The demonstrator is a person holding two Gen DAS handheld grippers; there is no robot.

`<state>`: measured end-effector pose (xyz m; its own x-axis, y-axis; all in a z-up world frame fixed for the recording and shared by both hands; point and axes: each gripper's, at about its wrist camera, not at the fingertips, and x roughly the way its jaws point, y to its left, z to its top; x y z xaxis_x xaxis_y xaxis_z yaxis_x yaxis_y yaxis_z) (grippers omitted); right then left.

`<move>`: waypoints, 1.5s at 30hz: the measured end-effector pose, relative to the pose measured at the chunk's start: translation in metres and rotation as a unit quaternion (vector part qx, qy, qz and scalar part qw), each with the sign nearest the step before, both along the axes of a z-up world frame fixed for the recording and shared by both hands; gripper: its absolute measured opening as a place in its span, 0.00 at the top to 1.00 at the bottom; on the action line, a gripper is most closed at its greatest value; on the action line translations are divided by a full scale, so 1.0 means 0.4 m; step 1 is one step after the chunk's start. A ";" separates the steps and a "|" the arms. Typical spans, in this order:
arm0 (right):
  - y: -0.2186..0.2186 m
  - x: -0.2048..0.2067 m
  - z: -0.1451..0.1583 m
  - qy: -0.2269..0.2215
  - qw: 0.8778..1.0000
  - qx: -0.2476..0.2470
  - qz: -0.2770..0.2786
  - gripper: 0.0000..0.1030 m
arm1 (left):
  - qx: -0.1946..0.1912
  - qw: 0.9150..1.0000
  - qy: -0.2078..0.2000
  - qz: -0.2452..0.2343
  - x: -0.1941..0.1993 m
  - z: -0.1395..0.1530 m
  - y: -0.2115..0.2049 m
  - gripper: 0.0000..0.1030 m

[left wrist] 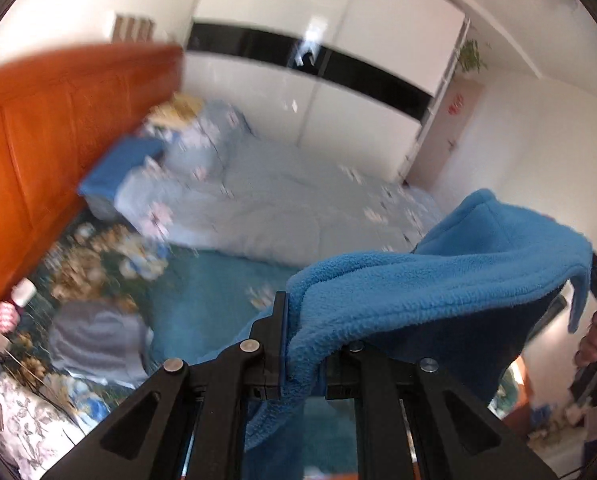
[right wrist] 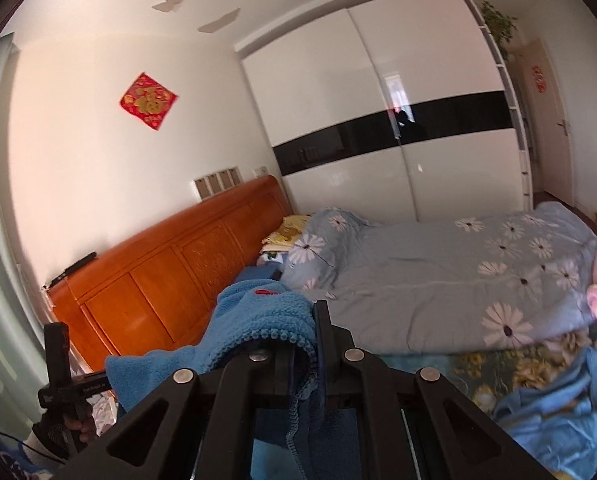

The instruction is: Fold clothes

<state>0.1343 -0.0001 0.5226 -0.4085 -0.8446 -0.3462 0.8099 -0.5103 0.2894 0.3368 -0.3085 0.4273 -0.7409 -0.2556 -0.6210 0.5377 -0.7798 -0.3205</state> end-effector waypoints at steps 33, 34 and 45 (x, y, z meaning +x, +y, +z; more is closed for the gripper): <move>-0.309 -1.038 -1.058 -0.303 0.913 0.249 -0.109 0.92 | 0.142 0.936 -0.319 0.031 -1.157 -0.851 -0.442 0.89; -0.317 -1.052 -1.084 -0.306 0.911 0.255 -0.109 0.92 | 0.143 0.935 -0.325 0.026 -1.165 -0.872 -0.450 0.89; -0.402 -1.078 -1.239 -0.284 0.893 0.320 -0.139 0.90 | 0.114 0.938 -0.322 -0.066 -1.200 -1.008 -0.482 0.73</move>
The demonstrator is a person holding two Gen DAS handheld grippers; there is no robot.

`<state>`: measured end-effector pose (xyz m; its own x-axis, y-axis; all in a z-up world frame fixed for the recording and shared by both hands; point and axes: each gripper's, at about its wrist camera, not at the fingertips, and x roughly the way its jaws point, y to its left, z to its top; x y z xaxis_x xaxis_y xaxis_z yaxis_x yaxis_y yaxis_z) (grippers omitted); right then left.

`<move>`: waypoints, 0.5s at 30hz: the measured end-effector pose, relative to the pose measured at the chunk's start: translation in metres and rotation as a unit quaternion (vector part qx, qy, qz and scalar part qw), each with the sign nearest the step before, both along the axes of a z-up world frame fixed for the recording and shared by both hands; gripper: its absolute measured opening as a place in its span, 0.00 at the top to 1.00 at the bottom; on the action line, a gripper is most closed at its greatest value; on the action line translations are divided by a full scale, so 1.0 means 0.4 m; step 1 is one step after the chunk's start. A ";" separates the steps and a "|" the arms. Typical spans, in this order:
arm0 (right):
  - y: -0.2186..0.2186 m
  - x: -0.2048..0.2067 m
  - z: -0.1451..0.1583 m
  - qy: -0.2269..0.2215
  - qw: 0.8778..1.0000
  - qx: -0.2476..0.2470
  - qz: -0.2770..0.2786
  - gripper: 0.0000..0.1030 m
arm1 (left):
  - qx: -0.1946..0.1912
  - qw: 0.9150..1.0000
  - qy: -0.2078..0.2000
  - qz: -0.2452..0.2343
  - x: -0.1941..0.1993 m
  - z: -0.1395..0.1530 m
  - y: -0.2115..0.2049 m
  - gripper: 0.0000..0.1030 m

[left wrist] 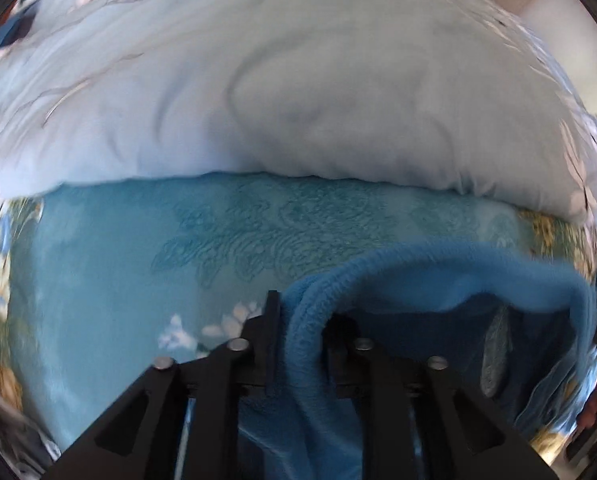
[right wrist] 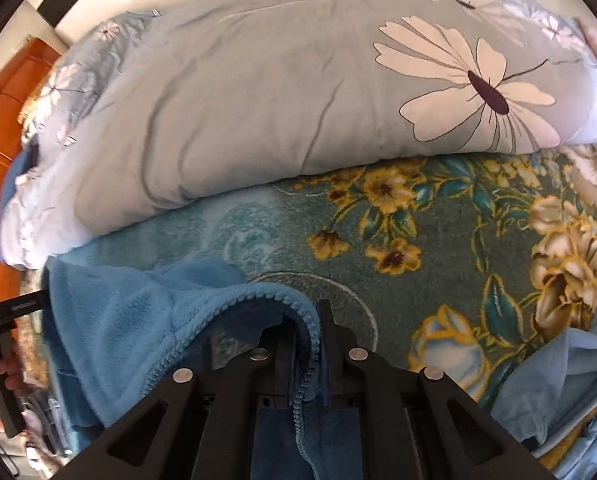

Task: Fold clothes
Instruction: 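Lower the jacket onto the blanket with both grippers, laying it flat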

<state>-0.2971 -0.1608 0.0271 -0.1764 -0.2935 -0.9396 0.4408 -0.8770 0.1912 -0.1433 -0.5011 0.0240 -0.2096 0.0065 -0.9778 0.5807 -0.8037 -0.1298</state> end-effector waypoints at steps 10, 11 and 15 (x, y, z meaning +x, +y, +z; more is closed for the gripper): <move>-0.050 0.117 0.056 0.061 0.997 0.053 -0.012 0.61 | -0.029 0.997 0.067 -0.025 0.217 0.113 0.029 0.43; -0.054 0.139 0.068 0.063 0.997 0.048 -0.015 0.60 | -0.028 0.997 0.066 -0.021 0.242 0.116 0.027 0.43; -0.075 0.231 0.090 0.057 0.998 0.035 -0.018 0.58 | -0.017 0.999 0.050 0.000 0.405 0.116 0.042 0.43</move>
<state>-0.2047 -0.1909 0.0629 -0.2919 -0.2192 -0.9310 0.4239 -0.9022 0.0795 0.0187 -0.4844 0.0703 -0.3066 -0.0257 -0.9515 0.5667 -0.8081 -0.1608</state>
